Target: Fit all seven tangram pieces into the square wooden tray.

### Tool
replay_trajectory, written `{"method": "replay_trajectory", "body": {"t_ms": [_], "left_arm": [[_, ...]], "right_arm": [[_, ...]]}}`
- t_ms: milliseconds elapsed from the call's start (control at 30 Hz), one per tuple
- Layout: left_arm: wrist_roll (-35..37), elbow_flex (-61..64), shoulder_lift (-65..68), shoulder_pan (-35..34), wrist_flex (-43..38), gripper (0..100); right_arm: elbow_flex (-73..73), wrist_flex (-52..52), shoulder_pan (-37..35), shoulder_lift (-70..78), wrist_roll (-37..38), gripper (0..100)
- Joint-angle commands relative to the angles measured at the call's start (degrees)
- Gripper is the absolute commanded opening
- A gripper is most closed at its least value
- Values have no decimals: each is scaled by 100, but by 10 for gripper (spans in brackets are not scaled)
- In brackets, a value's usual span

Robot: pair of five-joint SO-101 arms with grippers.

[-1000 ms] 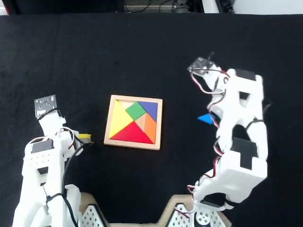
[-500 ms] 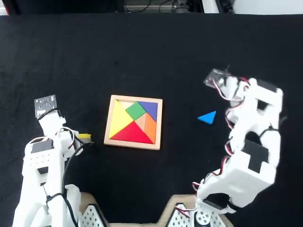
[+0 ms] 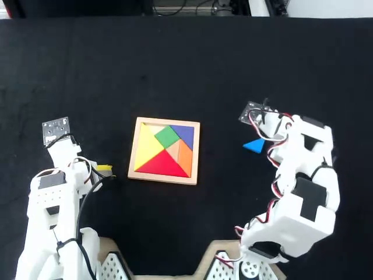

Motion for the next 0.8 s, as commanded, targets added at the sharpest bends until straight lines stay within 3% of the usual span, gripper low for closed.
{"method": "replay_trajectory", "body": {"t_ms": [0,333,767], "left_arm": [[-70,-31,-53,22,-26,332],[-70,-31,-53,57,-26,332],[-70,-40,-53,57,-26,332]], "right_arm": [[101,97,-589,-48,35,12],[127,132,-905,-303,26,12],[233,132,-1943,-505,-334,12]]}}
